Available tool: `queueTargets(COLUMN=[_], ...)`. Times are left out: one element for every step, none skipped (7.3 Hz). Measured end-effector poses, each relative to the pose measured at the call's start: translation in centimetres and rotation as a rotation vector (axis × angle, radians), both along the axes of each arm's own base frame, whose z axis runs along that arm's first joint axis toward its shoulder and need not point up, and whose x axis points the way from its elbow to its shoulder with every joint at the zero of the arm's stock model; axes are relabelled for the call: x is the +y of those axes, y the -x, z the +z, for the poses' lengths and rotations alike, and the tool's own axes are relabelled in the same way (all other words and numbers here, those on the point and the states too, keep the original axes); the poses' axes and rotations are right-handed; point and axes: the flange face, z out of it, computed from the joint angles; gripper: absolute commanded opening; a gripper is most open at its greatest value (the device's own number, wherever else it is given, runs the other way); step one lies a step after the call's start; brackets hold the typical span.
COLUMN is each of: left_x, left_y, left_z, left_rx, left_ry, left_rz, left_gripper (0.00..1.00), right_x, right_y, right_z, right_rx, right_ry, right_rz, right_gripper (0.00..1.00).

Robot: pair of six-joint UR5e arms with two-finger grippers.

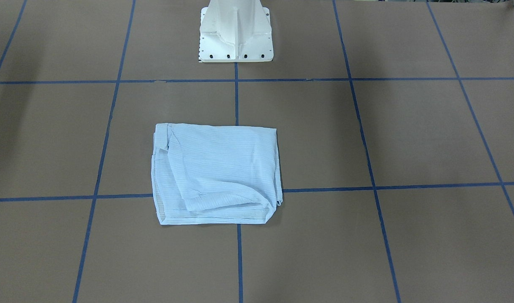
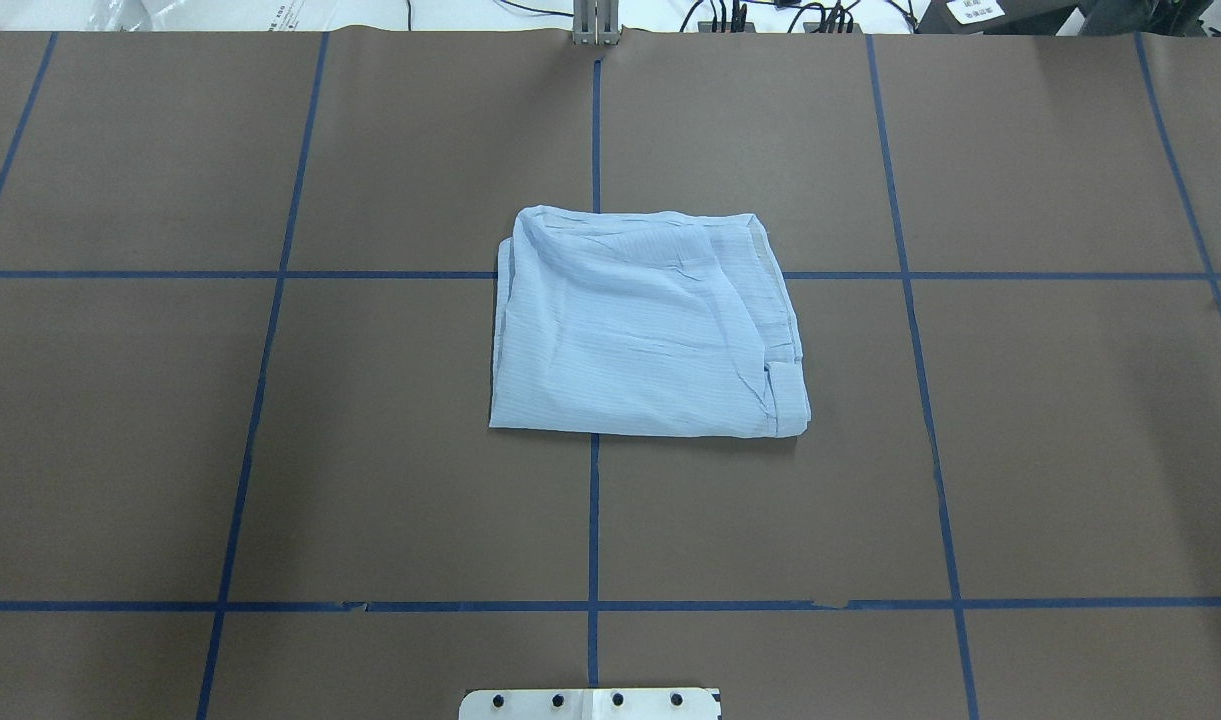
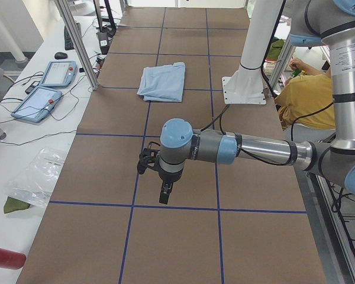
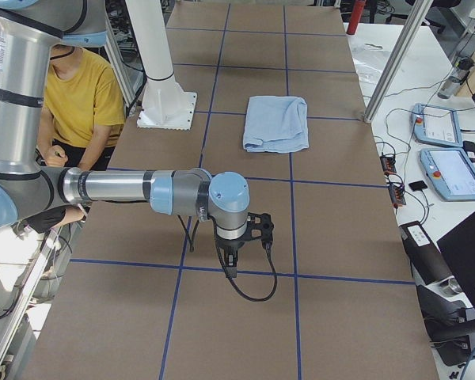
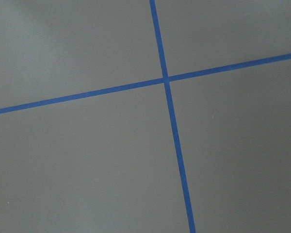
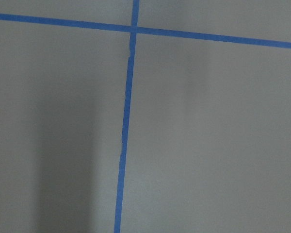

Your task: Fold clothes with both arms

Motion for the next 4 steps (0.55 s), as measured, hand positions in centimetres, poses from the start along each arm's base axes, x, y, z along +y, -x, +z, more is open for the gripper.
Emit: queueTargets(left_x=[0.0,0.2,0.6,0.9], left_y=[0.0,0.0,0.0,0.0], left_z=[0.2,0.5,0.9,1.2], left_rx=[0.0,0.001,0.001,0.001], left_ry=[0.005,0.013,0.022,0.03], left_rz=[0.0,0.0,0.0,0.0], left_gripper=[1.0,1.0,1.0,1.0], right_x=[0.0,0.0,0.0,0.0], right_y=[0.0,0.0,0.0,0.0], right_z=[0.0,0.0,-0.1,-0.2], right_rx=[-0.001,-0.001,-0.001,-0.001], right_ry=[0.002,0.004,0.003,0.003], right_rz=[0.003,0.005,0.006,0.008], right_gripper=[1.0,1.0,1.0,1.0])
